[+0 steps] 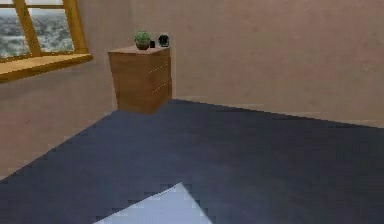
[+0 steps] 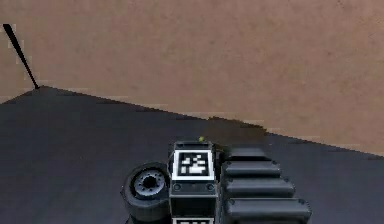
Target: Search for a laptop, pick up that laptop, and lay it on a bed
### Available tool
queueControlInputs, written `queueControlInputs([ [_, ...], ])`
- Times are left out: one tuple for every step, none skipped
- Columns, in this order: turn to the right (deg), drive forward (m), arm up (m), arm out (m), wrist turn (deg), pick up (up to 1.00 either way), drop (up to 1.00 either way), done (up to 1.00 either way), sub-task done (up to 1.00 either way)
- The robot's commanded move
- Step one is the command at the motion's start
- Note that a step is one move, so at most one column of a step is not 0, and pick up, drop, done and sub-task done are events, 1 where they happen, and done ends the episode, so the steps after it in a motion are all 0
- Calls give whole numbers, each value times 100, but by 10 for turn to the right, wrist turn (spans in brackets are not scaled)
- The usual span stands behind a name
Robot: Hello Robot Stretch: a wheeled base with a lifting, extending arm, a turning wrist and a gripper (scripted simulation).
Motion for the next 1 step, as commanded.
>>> queueControlInputs([
  [-450, 0, 0, 0, 0, 0, 0, 0, 0],
])
